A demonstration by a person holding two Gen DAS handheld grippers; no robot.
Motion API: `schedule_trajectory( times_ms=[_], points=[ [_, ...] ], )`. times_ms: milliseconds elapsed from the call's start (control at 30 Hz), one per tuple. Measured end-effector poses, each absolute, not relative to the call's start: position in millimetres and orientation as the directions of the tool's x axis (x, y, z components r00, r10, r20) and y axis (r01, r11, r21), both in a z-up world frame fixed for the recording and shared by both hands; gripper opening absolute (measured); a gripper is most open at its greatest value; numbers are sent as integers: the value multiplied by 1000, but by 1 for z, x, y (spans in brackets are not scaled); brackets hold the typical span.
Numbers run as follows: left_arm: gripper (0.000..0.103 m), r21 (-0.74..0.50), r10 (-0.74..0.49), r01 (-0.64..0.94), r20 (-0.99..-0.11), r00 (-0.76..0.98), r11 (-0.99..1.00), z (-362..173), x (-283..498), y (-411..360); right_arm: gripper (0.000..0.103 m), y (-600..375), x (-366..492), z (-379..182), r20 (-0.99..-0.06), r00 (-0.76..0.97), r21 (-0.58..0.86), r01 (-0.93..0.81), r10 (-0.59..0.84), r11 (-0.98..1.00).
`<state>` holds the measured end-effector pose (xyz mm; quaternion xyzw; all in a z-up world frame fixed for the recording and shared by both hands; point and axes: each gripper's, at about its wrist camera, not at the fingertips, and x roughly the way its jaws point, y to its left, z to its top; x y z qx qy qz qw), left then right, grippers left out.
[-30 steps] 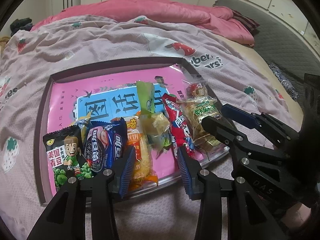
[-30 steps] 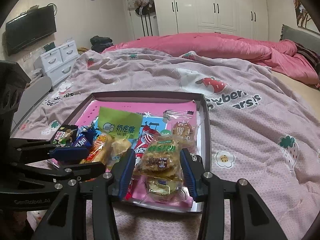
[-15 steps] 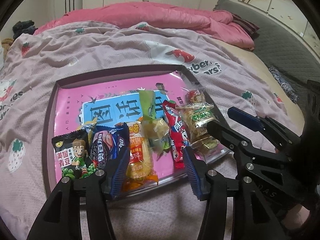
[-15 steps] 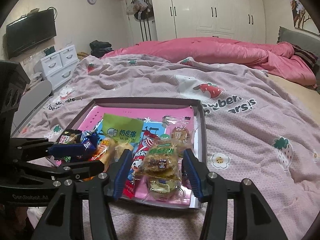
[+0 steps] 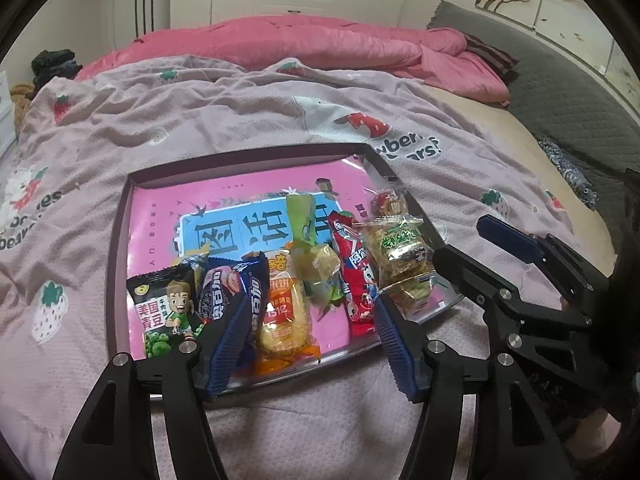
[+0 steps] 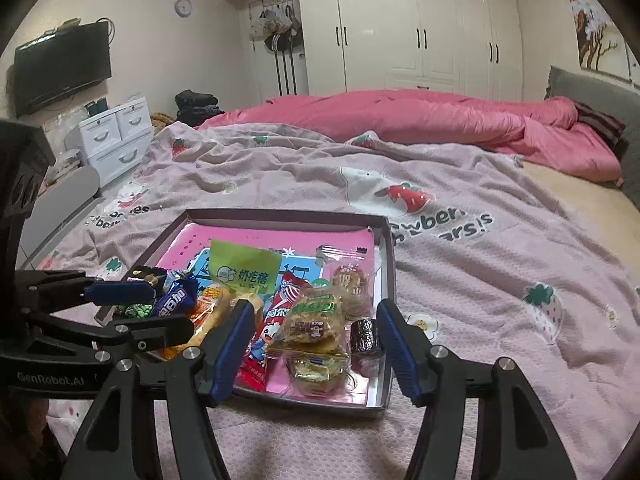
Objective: Organize snacks
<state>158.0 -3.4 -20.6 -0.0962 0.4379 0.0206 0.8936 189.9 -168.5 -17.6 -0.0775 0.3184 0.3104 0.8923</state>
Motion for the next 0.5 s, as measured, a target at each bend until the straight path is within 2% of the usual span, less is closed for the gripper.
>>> schedule_trajectory(
  times_ms=[500],
  points=[
    [71, -136, -17, -141, -776, 631, 981, -10, 144, 0, 71, -169, 168, -4, -571, 651, 3, -609, 501, 793]
  ],
)
